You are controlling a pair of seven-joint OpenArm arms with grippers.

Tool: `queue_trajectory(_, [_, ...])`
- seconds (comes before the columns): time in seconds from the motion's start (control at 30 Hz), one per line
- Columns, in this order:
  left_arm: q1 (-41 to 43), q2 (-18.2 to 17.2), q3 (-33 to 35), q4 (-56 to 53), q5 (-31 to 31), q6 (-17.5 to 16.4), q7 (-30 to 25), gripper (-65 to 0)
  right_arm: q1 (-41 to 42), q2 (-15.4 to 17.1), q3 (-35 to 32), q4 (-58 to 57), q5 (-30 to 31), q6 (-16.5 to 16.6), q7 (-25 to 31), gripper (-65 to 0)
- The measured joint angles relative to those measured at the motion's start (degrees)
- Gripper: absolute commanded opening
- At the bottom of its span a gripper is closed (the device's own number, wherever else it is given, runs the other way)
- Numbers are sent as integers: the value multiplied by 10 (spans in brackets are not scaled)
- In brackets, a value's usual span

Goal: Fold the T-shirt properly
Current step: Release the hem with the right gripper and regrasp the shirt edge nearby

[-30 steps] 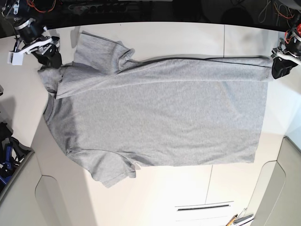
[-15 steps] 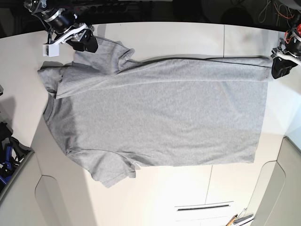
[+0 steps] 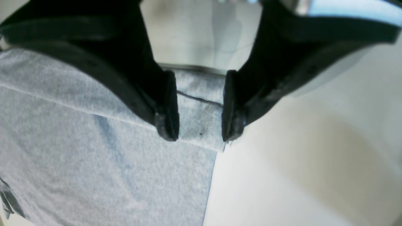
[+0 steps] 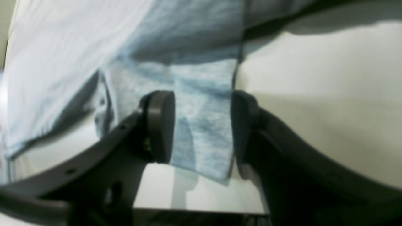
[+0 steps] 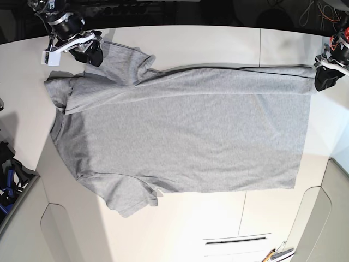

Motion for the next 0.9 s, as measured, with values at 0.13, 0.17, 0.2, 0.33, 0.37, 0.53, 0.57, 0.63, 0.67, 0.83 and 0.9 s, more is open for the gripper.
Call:
queue_trajectory(0.13, [0,0,0,0,0,0,0,-392,1,-1,0,0,0,-2,0,-355])
queue_trajectory(0.17, [0,0,0,0,0,0,0,-392,1,-1,0,0,0,-2,0,-355])
queue_trajectory(0.2, [0,0,0,0,0,0,0,-392,2,-1,0,0,0,-4,0,-355])
queue_trajectory(0.33, [0,0,0,0,0,0,0,-392,2,-2,0,0,-15,-16,12,-355])
queue_trajectory(0.37, [0,0,0,0,0,0,0,-392,4,-1,0,0,-20,-16,13,-355])
queue_trajectory(0.53, [0,0,0,0,0,0,0,-392,9,-4,0,0,-24,-19,13,-355])
queue_trajectory(0.57, [0,0,0,0,0,0,0,-392,9,-6,0,0,-26,-19,14,-355])
queue_trajectory(0.63, [0,0,0,0,0,0,0,-392,10,-9,0,0,-34,-19,15,-355])
queue_trajectory(0.67, [0,0,0,0,0,0,0,-392,14,-10,0,0,-34,-19,15,-355])
queue_trajectory(0.83, [0,0,0,0,0,0,0,-392,24,-9,0,0,-38,-19,10,-355])
queue_trajectory(0.9, [0,0,0,0,0,0,0,-392,25,-9,0,0,-39,-19,10,-355])
